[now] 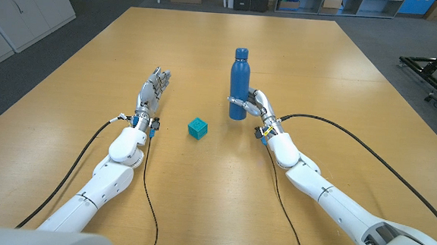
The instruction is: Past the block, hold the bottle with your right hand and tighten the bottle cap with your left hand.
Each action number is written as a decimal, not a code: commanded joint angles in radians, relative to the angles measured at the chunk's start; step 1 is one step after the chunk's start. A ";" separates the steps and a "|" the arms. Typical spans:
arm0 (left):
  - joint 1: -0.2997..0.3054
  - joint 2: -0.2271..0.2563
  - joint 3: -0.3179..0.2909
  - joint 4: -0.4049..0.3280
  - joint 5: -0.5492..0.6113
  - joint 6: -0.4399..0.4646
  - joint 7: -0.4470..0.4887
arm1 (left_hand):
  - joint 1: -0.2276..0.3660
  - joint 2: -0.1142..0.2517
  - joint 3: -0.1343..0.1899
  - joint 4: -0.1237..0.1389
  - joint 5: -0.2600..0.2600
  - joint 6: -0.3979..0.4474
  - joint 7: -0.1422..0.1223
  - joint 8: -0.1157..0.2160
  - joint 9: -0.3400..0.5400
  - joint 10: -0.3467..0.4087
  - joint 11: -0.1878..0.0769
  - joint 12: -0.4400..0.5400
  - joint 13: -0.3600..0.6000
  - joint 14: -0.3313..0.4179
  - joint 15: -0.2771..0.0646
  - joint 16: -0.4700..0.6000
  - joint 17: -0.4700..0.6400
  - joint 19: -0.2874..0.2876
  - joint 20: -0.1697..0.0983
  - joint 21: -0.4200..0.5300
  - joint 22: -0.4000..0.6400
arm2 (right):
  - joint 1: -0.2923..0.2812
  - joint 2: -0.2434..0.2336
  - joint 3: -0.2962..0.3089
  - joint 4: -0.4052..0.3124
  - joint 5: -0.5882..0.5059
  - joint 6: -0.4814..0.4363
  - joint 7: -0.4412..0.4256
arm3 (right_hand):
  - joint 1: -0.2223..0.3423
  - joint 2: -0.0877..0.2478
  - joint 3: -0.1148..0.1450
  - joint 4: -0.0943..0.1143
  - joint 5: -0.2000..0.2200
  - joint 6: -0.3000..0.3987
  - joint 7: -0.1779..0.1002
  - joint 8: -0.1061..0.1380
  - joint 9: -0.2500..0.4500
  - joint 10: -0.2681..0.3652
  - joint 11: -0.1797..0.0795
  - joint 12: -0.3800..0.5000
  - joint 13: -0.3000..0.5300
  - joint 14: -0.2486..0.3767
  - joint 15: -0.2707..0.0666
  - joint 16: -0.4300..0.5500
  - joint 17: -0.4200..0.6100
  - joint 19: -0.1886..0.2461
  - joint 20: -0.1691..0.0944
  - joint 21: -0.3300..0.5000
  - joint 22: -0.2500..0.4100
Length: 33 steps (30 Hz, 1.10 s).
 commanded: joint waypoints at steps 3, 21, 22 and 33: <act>0.010 0.032 0.018 -0.101 0.109 0.106 0.097 | -0.002 0.008 0.004 -0.004 -0.003 0.068 -0.001 0.021 0.006 0.070 -0.005 0.020 0.002 0.070 -0.049 0.019 0.002 0.052 -0.073 0.013 0.003 | -0.081 -0.057 0.015 -0.185 -0.041 -0.057 0.019 | 0.238 0.221 0.156 0.011 -0.001 0.274 -0.234 0.008 -0.002 0.261 -0.253 0.008 0.009 0.176 -0.278 0.003 0.005 0.055 -0.174 0.016 0.005; 0.005 0.065 0.045 -0.171 0.240 0.180 0.161 | -0.011 -0.036 -0.009 -0.010 -0.006 0.202 -0.010 0.052 0.008 0.218 0.003 0.051 0.003 0.190 -0.063 0.034 0.003 0.147 -0.067 0.024 0.003 | -0.062 -0.092 -0.016 -0.273 -0.161 -0.236 0.067 | 0.241 0.215 0.158 0.014 -0.003 0.277 -0.236 0.010 -0.008 0.278 -0.260 0.017 0.030 0.184 -0.277 0.000 0.014 0.046 -0.172 0.043 0.012; 0.001 0.072 0.048 -0.171 0.244 0.178 0.151 | -0.014 -0.043 -0.013 -0.010 -0.007 0.203 -0.009 0.051 0.008 0.217 0.005 0.049 0.004 0.189 -0.060 0.032 0.003 0.146 -0.065 0.022 0.003 | -0.054 -0.091 -0.020 -0.268 -0.161 -0.245 0.077 | 0.241 0.215 0.158 0.014 -0.003 0.277 -0.236 0.010 -0.008 0.280 -0.259 0.018 0.031 0.184 -0.276 -0.001 0.014 0.045 -0.172 0.045 0.013; -0.037 0.160 0.066 -0.153 0.283 0.132 0.039 | -0.024 -0.122 -0.051 -0.017 -0.001 0.124 -0.010 0.010 0.010 0.144 0.012 0.006 0.006 0.129 -0.047 -0.005 0.005 0.091 -0.033 -0.010 0.003 | -0.013 -0.096 -0.029 -0.257 -0.113 -0.304 0.153 | 0.241 0.212 0.160 0.015 -0.003 0.276 -0.235 0.010 -0.012 0.283 -0.257 0.018 0.041 0.186 -0.276 -0.004 0.017 0.038 -0.171 0.058 0.016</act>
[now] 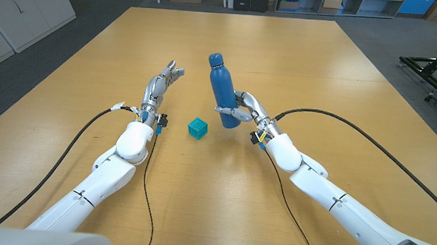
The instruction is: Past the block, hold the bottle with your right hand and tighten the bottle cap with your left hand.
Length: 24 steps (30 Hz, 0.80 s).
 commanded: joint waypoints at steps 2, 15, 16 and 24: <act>-0.031 0.078 0.015 0.016 0.046 -0.047 -0.090 | 0.013 -0.033 -0.012 -0.007 0.005 -0.038 -0.001 -0.016 0.006 -0.031 0.000 -0.018 0.006 -0.019 -0.045 -0.012 0.006 -0.021 -0.028 -0.010 0.003 | 0.037 -0.012 -0.007 -0.007 0.034 -0.087 0.071 | 0.229 0.224 0.160 0.015 -0.003 0.271 -0.239 0.003 0.002 0.273 -0.263 0.007 0.009 0.172 -0.269 -0.004 0.004 0.041 -0.167 0.011 0.006; -0.016 0.092 -0.001 0.053 0.037 -0.116 -0.099 | 0.034 -0.051 -0.018 -0.016 0.015 -0.066 -0.006 -0.026 0.007 -0.045 -0.006 -0.027 0.008 -0.027 -0.048 -0.017 0.006 -0.023 -0.015 -0.012 0.003 | 0.047 -0.027 0.004 -0.007 0.081 -0.109 0.088 | 0.228 0.222 0.162 0.016 -0.002 0.271 -0.235 0.003 -0.001 0.276 -0.258 0.007 0.017 0.174 -0.268 -0.006 0.007 0.037 -0.163 0.024 0.008; -0.018 0.093 0.000 0.055 0.039 -0.116 -0.100 | 0.034 -0.051 -0.018 -0.016 0.015 -0.066 -0.006 -0.026 0.007 -0.045 -0.006 -0.027 0.008 -0.027 -0.048 -0.017 0.006 -0.023 -0.015 -0.012 0.003 | 0.046 -0.029 0.004 -0.010 0.082 -0.106 0.087 | 0.228 0.222 0.163 0.016 -0.002 0.271 -0.235 0.003 -0.001 0.276 -0.258 0.007 0.017 0.174 -0.268 -0.007 0.007 0.037 -0.163 0.024 0.008; -0.040 0.095 0.015 0.053 0.089 -0.092 -0.085 | 0.050 -0.053 -0.019 -0.019 0.020 -0.075 -0.011 -0.028 0.007 -0.053 -0.015 -0.033 0.008 -0.033 -0.053 -0.020 0.006 -0.027 -0.010 -0.014 0.003 | 0.044 -0.046 0.002 -0.042 0.088 -0.083 0.102 | 0.229 0.222 0.165 0.015 -0.001 0.274 -0.233 0.004 -0.003 0.282 -0.257 0.009 0.023 0.178 -0.268 -0.007 0.009 0.035 -0.162 0.033 0.008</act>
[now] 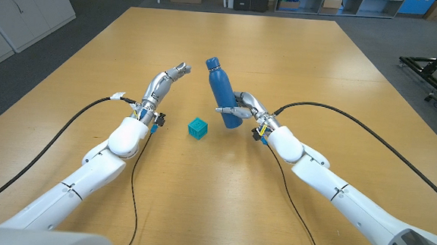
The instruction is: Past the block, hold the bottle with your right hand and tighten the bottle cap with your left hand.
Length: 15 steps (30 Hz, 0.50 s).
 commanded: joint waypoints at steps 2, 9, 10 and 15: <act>-0.030 0.008 0.017 0.011 0.047 0.010 0.002 | 0.014 -0.007 -0.002 -0.002 0.006 -0.005 -0.005 -0.006 0.004 -0.002 -0.002 -0.002 0.003 -0.004 -0.055 -0.003 0.006 -0.008 -0.007 -0.003 0.003 | 0.000 -0.024 -0.001 -0.042 0.013 0.017 0.022 | 0.224 0.226 0.166 0.015 -0.001 0.263 -0.236 0.006 0.001 0.278 -0.262 0.010 0.006 0.169 -0.263 0.000 0.005 0.038 -0.158 0.013 0.004; -0.051 -0.001 0.031 0.016 0.055 0.014 -0.001 | 0.021 -0.008 -0.003 -0.003 0.008 -0.004 -0.006 -0.005 0.004 0.000 0.000 -0.002 0.004 -0.002 -0.056 -0.003 0.006 -0.007 -0.005 -0.003 0.003 | 0.005 -0.032 -0.013 -0.057 0.005 0.002 0.045 | 0.223 0.225 0.167 0.015 -0.001 0.263 -0.237 0.006 0.000 0.278 -0.262 0.009 0.010 0.171 -0.262 -0.002 0.007 0.037 -0.157 0.020 0.005; -0.053 -0.002 0.032 0.015 0.057 0.014 0.001 | 0.022 -0.008 -0.003 -0.003 0.008 -0.003 -0.006 -0.005 0.004 0.001 0.000 -0.002 0.004 -0.001 -0.056 -0.002 0.006 -0.007 -0.006 -0.003 0.003 | 0.005 -0.032 -0.014 -0.056 0.005 0.001 0.048 | 0.223 0.225 0.167 0.015 -0.001 0.263 -0.237 0.006 -0.001 0.280 -0.262 0.010 0.011 0.171 -0.262 -0.002 0.007 0.037 -0.156 0.022 0.005; -0.062 -0.010 0.038 0.017 0.055 0.017 0.002 | 0.027 -0.009 -0.004 -0.004 0.010 0.006 -0.007 -0.001 0.004 0.006 -0.002 -0.001 0.004 0.001 -0.057 -0.002 0.006 -0.004 -0.004 -0.001 0.003 | 0.008 -0.036 -0.023 -0.060 -0.009 -0.006 0.055 | 0.223 0.224 0.168 0.015 -0.001 0.264 -0.234 0.006 -0.002 0.279 -0.261 0.009 0.014 0.173 -0.262 -0.002 0.008 0.035 -0.156 0.026 0.005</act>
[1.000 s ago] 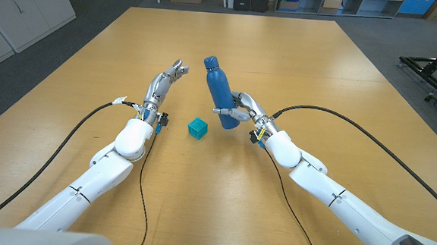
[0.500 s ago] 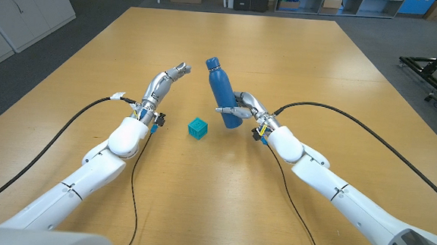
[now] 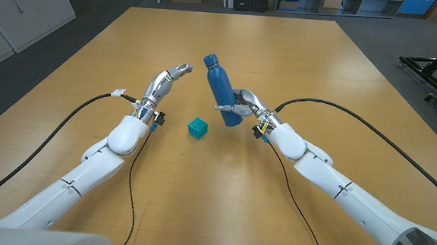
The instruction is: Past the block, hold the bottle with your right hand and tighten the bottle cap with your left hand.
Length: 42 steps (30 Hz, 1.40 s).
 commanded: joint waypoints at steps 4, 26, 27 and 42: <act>-0.035 -0.019 0.027 0.011 0.020 0.012 0.003 | 0.019 -0.005 -0.004 -0.002 0.008 0.018 -0.003 0.002 0.004 0.022 -0.002 0.004 0.004 0.010 -0.058 0.001 0.006 0.001 -0.009 -0.001 0.003 | 0.008 -0.013 -0.020 -0.017 -0.023 -0.014 0.027 | 0.222 0.225 0.169 0.016 -0.001 0.266 -0.238 0.005 0.002 0.273 -0.265 0.005 0.007 0.169 -0.257 0.001 0.005 0.035 -0.155 0.012 0.006; -0.071 -0.033 0.062 0.027 0.024 0.056 -0.014 | 0.034 0.000 -0.003 0.000 0.010 0.026 -0.005 0.006 0.005 0.026 -0.006 0.003 0.005 0.015 -0.062 0.002 0.006 0.005 -0.010 0.000 0.003 | -0.028 -0.040 0.010 -0.061 0.024 0.082 0.043 | 0.222 0.220 0.174 0.015 -0.001 0.266 -0.238 0.005 -0.002 0.281 -0.270 0.005 0.021 0.174 -0.258 -0.002 0.011 0.031 -0.157 0.034 0.007; -0.072 -0.033 0.062 0.028 0.023 0.056 -0.014 | 0.035 0.000 -0.003 0.000 0.010 0.026 -0.004 0.006 0.005 0.027 -0.005 0.003 0.005 0.015 -0.062 0.002 0.006 0.005 -0.010 0.001 0.003 | -0.031 -0.043 0.012 -0.066 0.025 0.088 0.044 | 0.222 0.220 0.174 0.015 -0.001 0.267 -0.238 0.005 -0.003 0.278 -0.272 0.004 0.022 0.174 -0.258 -0.003 0.011 0.030 -0.157 0.036 0.007; -0.067 -0.031 0.058 0.026 0.004 0.068 -0.018 | 0.048 0.006 -0.001 0.001 0.011 0.035 -0.005 0.009 0.005 0.036 -0.009 0.005 0.005 0.022 -0.065 0.003 0.006 0.008 -0.008 0.001 0.003 | -0.119 -0.096 0.079 -0.185 0.056 0.174 0.040 | 0.219 0.218 0.177 0.015 -0.001 0.270 -0.240 0.006 -0.005 0.281 -0.271 0.001 0.030 0.177 -0.257 -0.005 0.016 0.025 -0.159 0.051 0.007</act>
